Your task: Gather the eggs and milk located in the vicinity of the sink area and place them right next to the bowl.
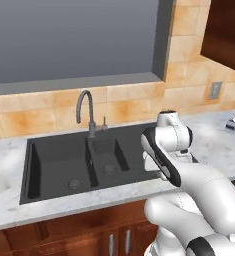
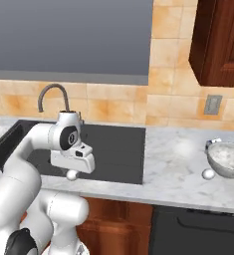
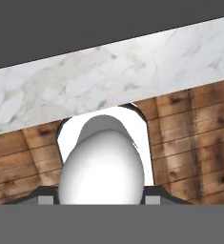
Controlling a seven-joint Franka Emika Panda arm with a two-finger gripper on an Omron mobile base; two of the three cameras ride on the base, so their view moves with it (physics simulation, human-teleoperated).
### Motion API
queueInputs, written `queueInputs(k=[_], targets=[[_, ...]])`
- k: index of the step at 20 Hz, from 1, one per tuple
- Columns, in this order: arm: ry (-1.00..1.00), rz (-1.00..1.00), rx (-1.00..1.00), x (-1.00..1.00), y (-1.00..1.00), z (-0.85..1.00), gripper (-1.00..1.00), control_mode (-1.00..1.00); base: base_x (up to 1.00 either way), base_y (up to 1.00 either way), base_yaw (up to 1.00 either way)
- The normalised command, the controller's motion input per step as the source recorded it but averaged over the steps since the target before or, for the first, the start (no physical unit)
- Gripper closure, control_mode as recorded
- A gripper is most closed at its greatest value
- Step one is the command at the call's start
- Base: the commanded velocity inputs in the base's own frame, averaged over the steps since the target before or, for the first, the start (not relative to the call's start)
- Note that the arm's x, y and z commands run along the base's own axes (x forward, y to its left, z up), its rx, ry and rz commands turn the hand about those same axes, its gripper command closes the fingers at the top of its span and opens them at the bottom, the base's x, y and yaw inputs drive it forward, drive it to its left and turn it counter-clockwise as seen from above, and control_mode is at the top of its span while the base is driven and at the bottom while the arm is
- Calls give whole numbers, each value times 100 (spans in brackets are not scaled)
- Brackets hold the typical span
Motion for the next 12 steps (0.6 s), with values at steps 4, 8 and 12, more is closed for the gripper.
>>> queueInputs(k=[4, 8, 12], targets=[[0, 0, 0, 0, 0, 0, 100, 100, 0, -100, 7], [0, 0, 0, 0, 0, 0, 100, 100, 8, -100, 7], [0, 0, 0, 0, 0, 0, 100, 100, 12, -99, 6]])
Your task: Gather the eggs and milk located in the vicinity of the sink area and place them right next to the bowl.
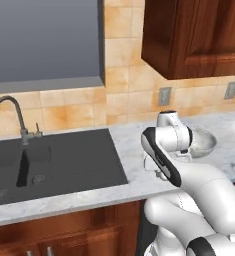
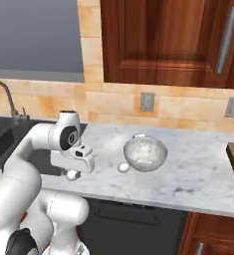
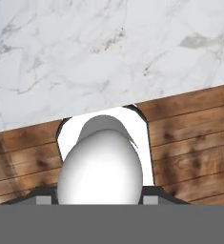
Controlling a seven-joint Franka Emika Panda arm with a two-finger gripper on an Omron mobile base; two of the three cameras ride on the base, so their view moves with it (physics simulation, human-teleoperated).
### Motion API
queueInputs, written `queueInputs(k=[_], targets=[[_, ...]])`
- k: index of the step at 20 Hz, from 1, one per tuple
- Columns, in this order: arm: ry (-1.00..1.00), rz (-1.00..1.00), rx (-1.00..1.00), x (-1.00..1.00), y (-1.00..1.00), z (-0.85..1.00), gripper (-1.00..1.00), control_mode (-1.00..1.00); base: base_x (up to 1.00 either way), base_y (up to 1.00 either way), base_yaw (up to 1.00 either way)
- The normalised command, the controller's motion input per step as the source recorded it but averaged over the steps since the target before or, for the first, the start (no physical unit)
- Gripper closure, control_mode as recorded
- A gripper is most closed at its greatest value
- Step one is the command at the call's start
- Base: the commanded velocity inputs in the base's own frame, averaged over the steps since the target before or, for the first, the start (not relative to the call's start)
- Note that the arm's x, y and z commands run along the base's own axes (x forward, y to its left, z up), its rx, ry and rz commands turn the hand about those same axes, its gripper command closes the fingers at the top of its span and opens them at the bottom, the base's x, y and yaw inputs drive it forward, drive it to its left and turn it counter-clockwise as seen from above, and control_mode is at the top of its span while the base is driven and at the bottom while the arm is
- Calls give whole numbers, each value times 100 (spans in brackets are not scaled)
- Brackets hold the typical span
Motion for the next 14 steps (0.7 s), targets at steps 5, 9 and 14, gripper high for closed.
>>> queueInputs(k=[5, 9, 14], targets=[[0, 0, 0, 0, 0, 0, 100, 100, 14, -92, 5], [0, 0, 0, 0, 0, 0, 100, 100, 27, -80, 6], [0, 0, 0, 0, 0, 0, 100, 100, 50, -51, 8]])
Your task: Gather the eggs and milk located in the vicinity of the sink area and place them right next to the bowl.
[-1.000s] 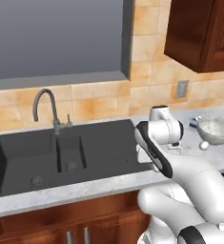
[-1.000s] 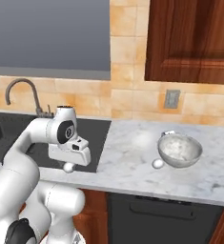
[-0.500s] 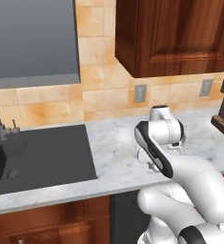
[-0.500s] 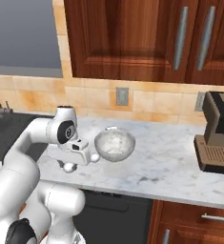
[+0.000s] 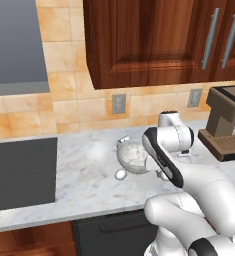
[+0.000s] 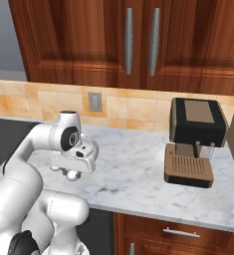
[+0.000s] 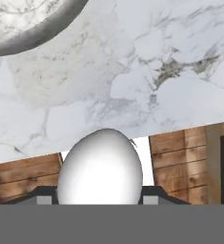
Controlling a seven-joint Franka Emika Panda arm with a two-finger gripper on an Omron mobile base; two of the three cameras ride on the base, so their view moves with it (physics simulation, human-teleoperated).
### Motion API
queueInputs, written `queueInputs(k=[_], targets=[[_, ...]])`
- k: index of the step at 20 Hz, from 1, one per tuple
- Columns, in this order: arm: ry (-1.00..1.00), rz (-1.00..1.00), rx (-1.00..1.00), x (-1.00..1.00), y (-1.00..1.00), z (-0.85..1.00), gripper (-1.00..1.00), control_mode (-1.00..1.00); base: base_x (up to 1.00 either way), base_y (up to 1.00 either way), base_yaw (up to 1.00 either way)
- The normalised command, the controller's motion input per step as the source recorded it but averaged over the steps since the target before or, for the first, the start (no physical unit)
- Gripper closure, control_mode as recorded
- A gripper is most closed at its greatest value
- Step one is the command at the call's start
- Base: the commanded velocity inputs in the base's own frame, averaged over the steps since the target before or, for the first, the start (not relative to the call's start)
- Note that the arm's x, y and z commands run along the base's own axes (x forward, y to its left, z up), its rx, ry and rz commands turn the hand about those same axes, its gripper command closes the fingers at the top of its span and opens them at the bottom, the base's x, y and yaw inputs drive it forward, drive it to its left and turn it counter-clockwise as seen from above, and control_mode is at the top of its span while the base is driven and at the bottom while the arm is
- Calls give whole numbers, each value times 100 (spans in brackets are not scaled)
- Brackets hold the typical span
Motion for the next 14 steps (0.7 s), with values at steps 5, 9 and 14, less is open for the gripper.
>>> queueInputs(k=[5, 9, 14], targets=[[-5, 2, 0, 11, -1, -2, 100, -100, 29, -15, 5], [-10, 2, 0, 10, -8, -6, 100, -100, 0, 0, 0], [-11, 9, 4, 8, -14, -7, 100, -100, 0, 0, 0]])
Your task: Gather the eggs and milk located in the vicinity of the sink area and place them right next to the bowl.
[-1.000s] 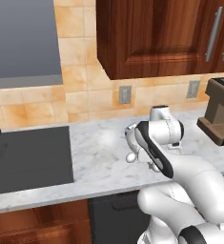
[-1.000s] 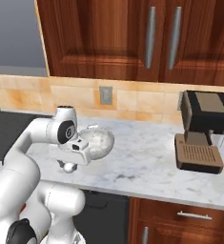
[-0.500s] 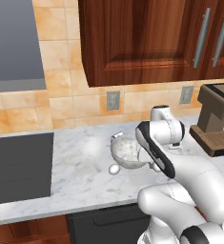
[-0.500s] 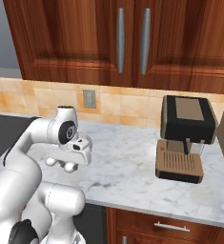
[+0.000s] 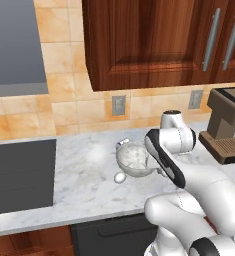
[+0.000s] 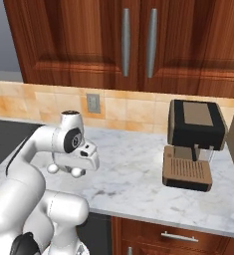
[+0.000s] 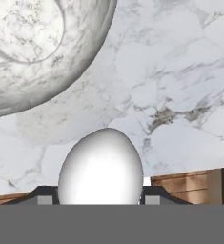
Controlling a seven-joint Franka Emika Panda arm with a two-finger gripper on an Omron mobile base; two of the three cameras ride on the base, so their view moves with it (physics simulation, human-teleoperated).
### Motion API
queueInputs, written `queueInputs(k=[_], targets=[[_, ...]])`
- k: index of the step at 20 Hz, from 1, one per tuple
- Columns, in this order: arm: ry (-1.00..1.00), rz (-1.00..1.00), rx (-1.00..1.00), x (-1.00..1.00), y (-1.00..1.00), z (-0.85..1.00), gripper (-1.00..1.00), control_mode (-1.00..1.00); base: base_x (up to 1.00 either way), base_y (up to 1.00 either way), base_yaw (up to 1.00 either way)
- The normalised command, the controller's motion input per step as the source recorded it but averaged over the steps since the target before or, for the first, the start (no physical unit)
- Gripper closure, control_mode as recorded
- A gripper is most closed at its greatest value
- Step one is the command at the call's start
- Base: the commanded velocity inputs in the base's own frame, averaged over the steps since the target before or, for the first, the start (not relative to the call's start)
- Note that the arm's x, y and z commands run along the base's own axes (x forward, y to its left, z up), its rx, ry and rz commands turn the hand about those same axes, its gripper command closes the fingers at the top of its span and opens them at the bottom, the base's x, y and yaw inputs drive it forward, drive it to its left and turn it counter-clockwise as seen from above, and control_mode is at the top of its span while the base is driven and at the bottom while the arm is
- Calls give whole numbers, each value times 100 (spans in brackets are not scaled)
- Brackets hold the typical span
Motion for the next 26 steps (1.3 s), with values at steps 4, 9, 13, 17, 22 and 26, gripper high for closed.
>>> queueInputs(k=[4, 9, 13, 17, 22, 26], targets=[[-14, 24, 11, 1, -35, -8, 100, -100, 0, 0, 0], [-6, 46, 14, 0, -53, -5, 100, -100, 0, 0, 0], [0, 44, 11, 26, -44, -15, 100, -100, 0, 0, 0], [-2, 35, 12, 38, 0, -14, 100, -100, 0, 0, 0], [-12, 29, 11, 44, 0, -19, 100, -100, 0, 0, 0], [-9, 13, 5, 41, 0, -11, 100, -100, 0, 0, 0]])
